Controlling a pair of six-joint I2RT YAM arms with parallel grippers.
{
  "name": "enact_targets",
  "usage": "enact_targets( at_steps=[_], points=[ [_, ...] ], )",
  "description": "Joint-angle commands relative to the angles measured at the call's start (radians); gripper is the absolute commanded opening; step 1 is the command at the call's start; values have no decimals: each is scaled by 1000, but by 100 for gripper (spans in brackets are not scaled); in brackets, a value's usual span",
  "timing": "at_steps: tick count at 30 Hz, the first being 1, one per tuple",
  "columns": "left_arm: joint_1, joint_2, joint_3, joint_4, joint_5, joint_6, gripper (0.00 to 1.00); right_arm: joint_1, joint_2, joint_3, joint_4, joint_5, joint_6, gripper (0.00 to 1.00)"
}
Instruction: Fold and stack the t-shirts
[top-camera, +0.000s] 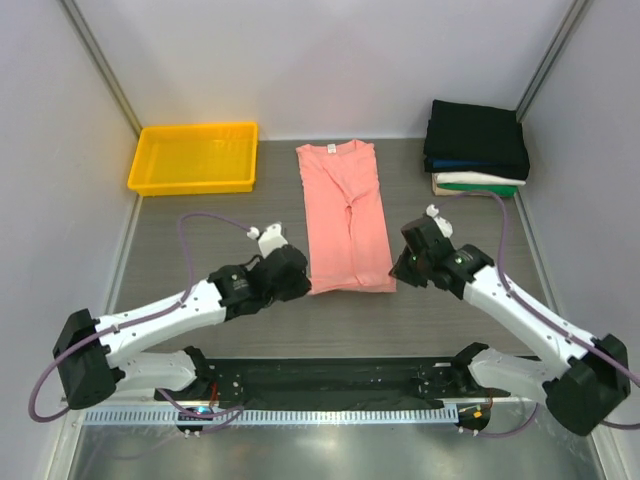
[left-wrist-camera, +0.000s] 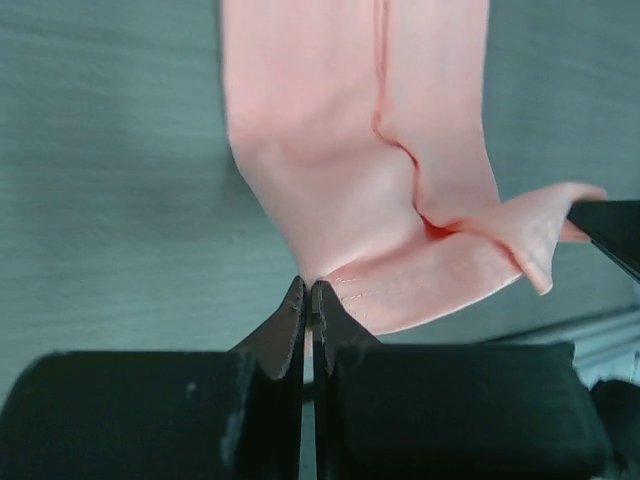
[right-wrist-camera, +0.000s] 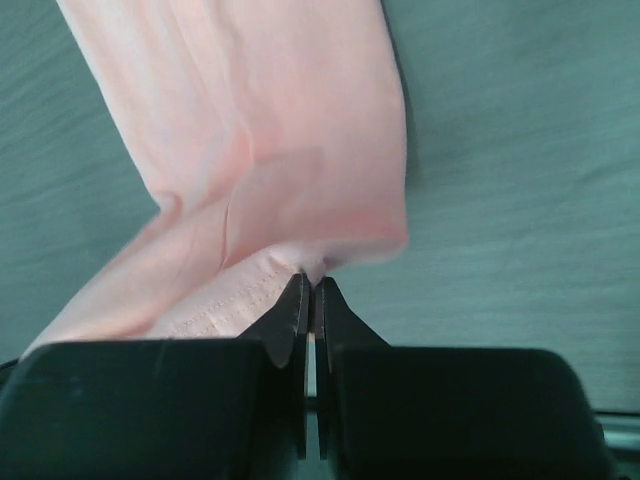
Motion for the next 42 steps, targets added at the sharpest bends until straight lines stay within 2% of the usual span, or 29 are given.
enact_targets(
  at_steps=[1, 6, 12, 20, 30, 33, 34, 35, 36, 37, 38, 39, 40, 41, 42],
  points=[
    [142, 29, 54, -8, 59, 144, 0, -67, 104, 112, 103, 40, -102, 1],
    [346, 160, 125, 79, 249, 279, 0, -132, 346, 239, 173, 6, -169, 1],
    [469, 382, 294, 98, 355, 364, 0, -202, 537, 402, 196, -17, -231, 1],
    [549, 608, 496, 75, 466, 445, 0, -270, 695, 506, 216, -51, -271, 1],
    [606, 785, 634, 53, 503, 474, 0, -301, 862, 612, 232, -96, -297, 1],
    [624, 859, 722, -3, 512, 479, 1, -314, 911, 669, 229, -115, -306, 2],
    [630, 876, 781, -34, 526, 483, 7, -331, 949, 718, 223, -134, -310, 8],
    [650, 917, 818, -53, 535, 486, 13, -341, 969, 747, 220, -146, -312, 33],
    [661, 937, 859, -71, 555, 486, 20, -351, 989, 835, 185, -145, -310, 44],
    [672, 965, 913, -99, 566, 498, 34, -363, 1037, 889, 166, -142, -310, 53],
    [701, 995, 1041, -132, 579, 500, 38, -388, 1063, 951, 141, -146, -312, 62],
    [716, 1079, 1143, -180, 590, 500, 39, -402, 1092, 1086, 80, -146, -315, 64],
    [731, 1121, 1236, -299, 613, 497, 41, -410, 1135, 1158, 43, -151, -321, 67],
    [754, 1160, 1424, -367, 633, 497, 42, -417, 1151, 1222, 5, -148, -329, 68],
    [761, 1213, 1494, -429, 645, 499, 42, -422, 1149, 1294, -61, -149, -350, 69]
  ],
)
